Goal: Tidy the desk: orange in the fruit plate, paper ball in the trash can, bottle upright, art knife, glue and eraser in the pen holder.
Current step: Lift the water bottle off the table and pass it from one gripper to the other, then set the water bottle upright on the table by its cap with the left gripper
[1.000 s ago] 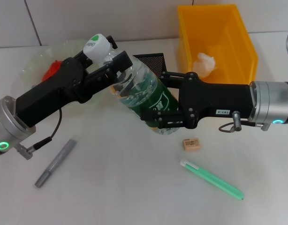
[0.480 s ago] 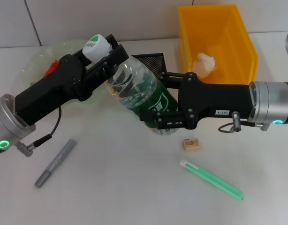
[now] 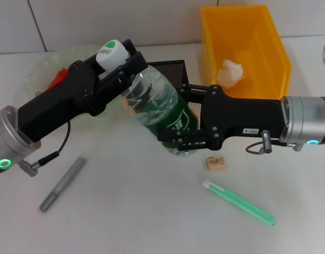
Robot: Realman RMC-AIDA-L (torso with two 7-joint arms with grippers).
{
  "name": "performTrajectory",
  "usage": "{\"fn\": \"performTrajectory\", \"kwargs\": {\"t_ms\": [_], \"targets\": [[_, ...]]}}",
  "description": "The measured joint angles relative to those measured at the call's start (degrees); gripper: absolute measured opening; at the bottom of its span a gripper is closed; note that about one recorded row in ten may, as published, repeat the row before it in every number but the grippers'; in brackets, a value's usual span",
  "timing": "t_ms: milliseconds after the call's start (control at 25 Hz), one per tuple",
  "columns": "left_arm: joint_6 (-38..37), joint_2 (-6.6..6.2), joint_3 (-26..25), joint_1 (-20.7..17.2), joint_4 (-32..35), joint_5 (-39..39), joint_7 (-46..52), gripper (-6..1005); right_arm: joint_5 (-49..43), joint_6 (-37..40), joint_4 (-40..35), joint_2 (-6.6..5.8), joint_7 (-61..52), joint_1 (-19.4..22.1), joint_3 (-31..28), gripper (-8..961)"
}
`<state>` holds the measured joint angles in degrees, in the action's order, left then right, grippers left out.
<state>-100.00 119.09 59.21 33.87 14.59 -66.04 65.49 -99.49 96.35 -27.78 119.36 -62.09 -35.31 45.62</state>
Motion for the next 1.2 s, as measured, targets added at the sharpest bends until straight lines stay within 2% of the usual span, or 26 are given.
{"fn": "performTrajectory", "kwargs": {"t_ms": [160,360,480,640,840,1000,1200], "targets": [[-0.3,-0.08,-0.1,0.0,0.0,0.0,0.0,447,-0.4,0.2,0.1,-0.18,-0.7,-0.3,0.2,760],[-0.5,-0.09,0.0,0.0,0.0,0.0,0.0,446,-0.2,0.5,-0.5,-0.22,-1.3,0.0,0.6,835],[-0.6,-0.16,0.0,-0.1,0.1,0.0,-0.3,446,-0.2,1.2,-1.2,-0.25,-1.4,0.7,0.4,835],[-0.1,-0.42,-0.4,-0.7,0.2,0.0,-1.6,446,-0.1,1.8,-4.2,-0.46,-2.6,4.0,0.1,835],[0.8,-0.93,-0.7,-2.2,1.6,0.0,-4.3,445,-0.1,2.3,-9.8,-0.56,-4.4,10.2,-0.5,835],[3.1,-1.41,-1.3,-5.5,6.5,0.0,-6.7,445,-0.3,2.4,-10.4,-0.88,-4.7,13.5,-3.4,834],[3.6,-2.37,-3.7,-7.9,7.7,-0.3,-9.7,444,-0.5,2.2,-10.2,-0.96,-4.7,15.0,-5.0,834]]}}
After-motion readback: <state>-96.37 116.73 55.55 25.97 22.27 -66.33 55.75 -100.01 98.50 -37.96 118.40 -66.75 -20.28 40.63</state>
